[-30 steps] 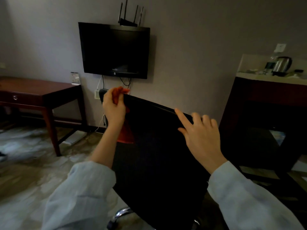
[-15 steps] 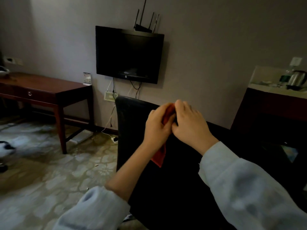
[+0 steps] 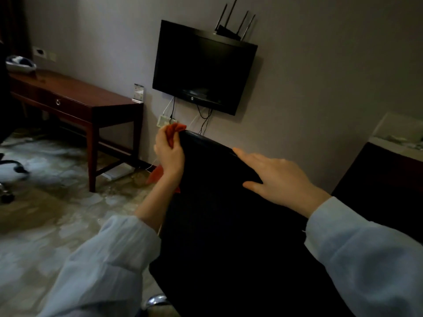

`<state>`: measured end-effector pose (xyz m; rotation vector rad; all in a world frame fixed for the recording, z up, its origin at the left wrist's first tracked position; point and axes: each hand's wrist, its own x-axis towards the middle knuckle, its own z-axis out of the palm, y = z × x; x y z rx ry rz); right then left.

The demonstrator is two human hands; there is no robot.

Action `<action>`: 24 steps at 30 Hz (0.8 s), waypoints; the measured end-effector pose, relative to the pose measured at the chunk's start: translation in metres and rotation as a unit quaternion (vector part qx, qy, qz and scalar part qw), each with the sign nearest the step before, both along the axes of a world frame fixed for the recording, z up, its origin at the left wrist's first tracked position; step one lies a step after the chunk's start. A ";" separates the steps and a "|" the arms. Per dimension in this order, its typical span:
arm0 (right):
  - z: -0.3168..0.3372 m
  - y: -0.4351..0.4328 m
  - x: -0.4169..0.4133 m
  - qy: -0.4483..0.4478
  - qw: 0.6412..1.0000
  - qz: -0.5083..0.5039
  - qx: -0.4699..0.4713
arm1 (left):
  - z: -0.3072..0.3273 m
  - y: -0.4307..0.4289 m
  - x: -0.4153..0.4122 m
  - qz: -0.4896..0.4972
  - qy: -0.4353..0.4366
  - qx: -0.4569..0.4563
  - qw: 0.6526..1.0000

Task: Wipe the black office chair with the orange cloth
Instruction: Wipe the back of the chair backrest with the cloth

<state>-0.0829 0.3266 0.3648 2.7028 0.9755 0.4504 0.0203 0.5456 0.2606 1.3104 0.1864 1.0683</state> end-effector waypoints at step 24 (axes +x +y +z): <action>0.005 0.041 0.022 0.068 0.997 0.001 0.028 | -0.008 0.001 0.032 -0.045 0.027 -0.140 0.989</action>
